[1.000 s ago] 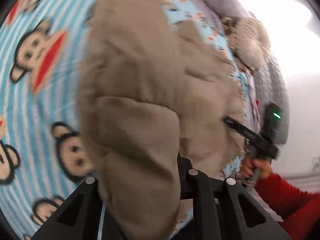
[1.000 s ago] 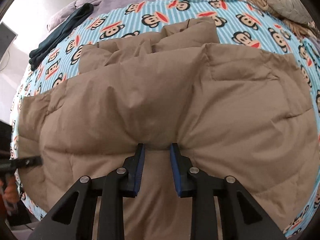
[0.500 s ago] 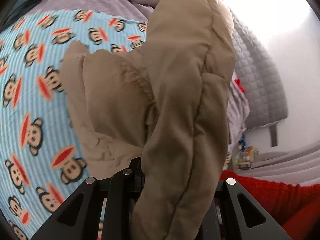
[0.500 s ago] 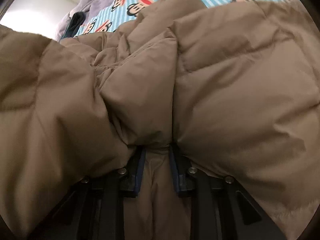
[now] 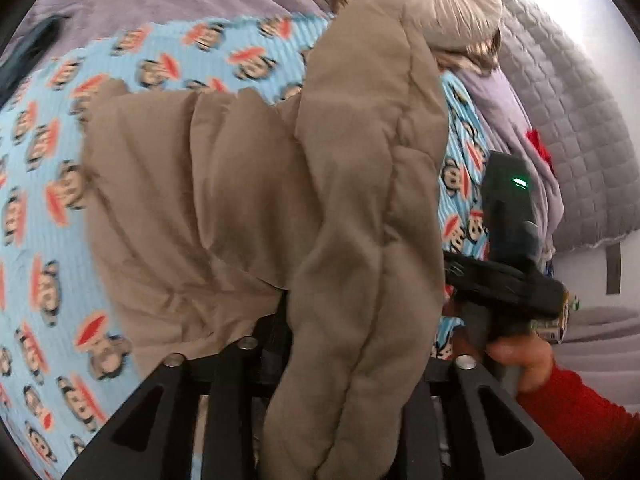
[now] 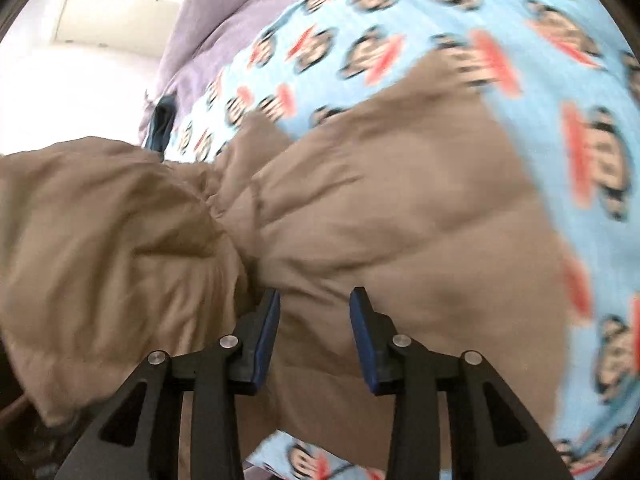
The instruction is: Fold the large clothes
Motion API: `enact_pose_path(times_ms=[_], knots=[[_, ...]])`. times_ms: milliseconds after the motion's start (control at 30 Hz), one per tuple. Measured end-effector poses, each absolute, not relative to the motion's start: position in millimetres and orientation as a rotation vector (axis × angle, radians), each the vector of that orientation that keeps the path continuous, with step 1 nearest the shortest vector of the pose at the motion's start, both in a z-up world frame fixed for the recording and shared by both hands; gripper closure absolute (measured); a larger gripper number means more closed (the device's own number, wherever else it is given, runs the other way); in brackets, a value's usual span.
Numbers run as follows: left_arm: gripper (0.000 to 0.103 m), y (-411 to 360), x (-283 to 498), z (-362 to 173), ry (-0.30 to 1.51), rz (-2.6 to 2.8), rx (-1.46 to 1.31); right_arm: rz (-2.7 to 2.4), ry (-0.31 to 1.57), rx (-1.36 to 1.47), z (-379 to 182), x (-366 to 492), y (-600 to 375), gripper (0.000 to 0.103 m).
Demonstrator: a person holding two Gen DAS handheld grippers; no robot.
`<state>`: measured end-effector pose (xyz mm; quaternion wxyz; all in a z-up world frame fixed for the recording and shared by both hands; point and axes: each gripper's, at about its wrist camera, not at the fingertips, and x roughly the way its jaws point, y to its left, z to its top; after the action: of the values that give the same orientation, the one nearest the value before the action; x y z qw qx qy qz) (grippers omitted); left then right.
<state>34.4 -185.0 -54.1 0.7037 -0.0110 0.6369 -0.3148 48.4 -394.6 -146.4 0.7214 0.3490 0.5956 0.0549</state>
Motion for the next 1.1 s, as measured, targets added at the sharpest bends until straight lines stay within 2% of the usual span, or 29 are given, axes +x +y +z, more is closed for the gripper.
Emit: enact_pose_path(times_ms=[33, 67, 100, 167, 233, 267, 300, 333, 367, 433, 500, 633, 967, 1067, 1100], knots=[[0.074, -199, 36, -64, 1.438, -0.707, -0.017, 0.109, 1.315, 0.780, -146, 40, -407, 0.063], [0.065, -209, 37, -71, 1.458, -0.719, -0.008, 0.098, 1.315, 0.791, -147, 31, -419, 0.063], [0.049, -220, 38, -80, 1.485, -0.747, -0.017, 0.094, 1.315, 0.801, -148, 22, -429, 0.063], [0.037, -238, 42, -96, 1.535, -0.794, -0.092, 0.085, 1.312, 0.805, -144, 11, -442, 0.063], [0.036, -249, 47, -106, 1.568, -0.837, -0.168, 0.074, 1.297, 0.806, -140, -4, -453, 0.060], [0.036, -254, 52, -110, 1.585, -0.863, -0.209, 0.068, 1.289, 0.807, -137, -11, -458, 0.053], [0.028, -259, 56, -114, 1.605, -0.885, -0.244, 0.060, 1.279, 0.809, -134, -17, -460, 0.047], [0.022, -262, 59, -117, 1.619, -0.901, -0.270, 0.056, 1.263, 0.813, -130, -27, -464, 0.045], [0.020, -268, 65, -120, 1.632, -0.923, -0.299, 0.054, 1.250, 0.815, -126, -36, -467, 0.042], [0.020, -280, 69, -124, 1.658, -0.940, -0.309, 0.054, 1.233, 0.812, -119, -48, -467, 0.040], [0.020, -291, 77, -130, 1.685, -0.947, -0.308, 0.074, 1.210, 0.810, -109, -59, -465, 0.025], [0.020, -310, 80, -134, 1.709, -0.960, -0.299, 0.189, 1.181, 0.779, -90, -67, -436, 0.020], [0.020, -311, 87, -127, 1.707, -1.008, -0.354, 0.348, 1.200, 0.709, -95, -65, -374, 0.020], [0.020, -306, 90, -102, 1.626, -1.000, -0.321, 0.300, 1.207, 0.676, -105, -58, -355, 0.020], [0.020, -301, 91, -86, 1.571, -0.993, -0.298, 0.260, 1.215, 0.665, -109, -54, -351, 0.023]])
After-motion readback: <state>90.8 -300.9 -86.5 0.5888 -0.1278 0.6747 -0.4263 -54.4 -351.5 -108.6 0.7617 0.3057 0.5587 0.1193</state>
